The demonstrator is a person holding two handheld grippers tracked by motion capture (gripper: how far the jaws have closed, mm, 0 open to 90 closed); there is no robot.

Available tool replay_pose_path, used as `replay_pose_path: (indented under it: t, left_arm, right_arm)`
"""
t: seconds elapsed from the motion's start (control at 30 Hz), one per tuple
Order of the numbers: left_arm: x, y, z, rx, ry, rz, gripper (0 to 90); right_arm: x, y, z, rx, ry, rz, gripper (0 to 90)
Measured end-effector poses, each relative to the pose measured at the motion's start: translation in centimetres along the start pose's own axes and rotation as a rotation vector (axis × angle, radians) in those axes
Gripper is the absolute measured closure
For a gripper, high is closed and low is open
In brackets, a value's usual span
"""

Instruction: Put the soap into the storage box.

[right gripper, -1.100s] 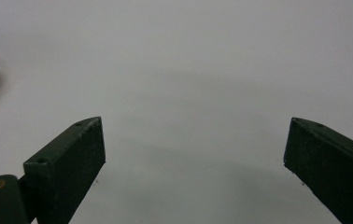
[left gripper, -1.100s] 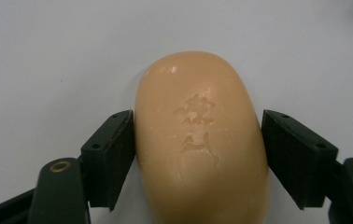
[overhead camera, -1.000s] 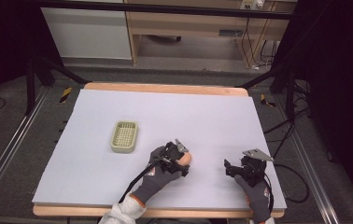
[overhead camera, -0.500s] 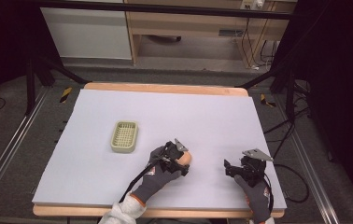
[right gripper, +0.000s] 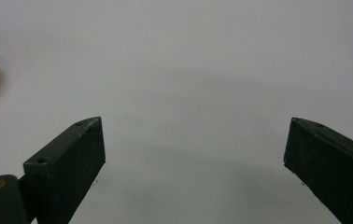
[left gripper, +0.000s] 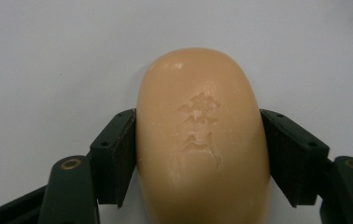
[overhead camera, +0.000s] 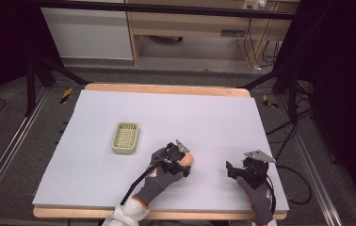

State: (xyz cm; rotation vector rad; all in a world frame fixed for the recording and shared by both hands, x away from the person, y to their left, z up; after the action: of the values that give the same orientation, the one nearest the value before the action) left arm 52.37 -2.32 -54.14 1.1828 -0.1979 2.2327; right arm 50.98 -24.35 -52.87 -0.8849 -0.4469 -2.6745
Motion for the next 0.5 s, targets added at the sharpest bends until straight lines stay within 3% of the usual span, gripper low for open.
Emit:
replay_pose_path:
  t: [0.5]
  left_arm:
    - [1.7, 0.1, -0.1, -0.008, 0.015, -0.020, 31.4]
  right_arm:
    - [0.0, 0.1, 0.0, -0.001, 0.001, -0.003, 5.8]
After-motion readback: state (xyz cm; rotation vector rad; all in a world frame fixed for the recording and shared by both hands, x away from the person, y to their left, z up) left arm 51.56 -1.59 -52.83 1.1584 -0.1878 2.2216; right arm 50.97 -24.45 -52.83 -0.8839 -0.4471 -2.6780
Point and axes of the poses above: each handheld gripper's, and its own axes: x roughly backward along the jaws, z roughly out of its top, y roughly to its right, the point moved 9 cm from there along -x, roughly forward along the jaws, and after that the axes turned 15 degrees about x, right-handed, at the moved point
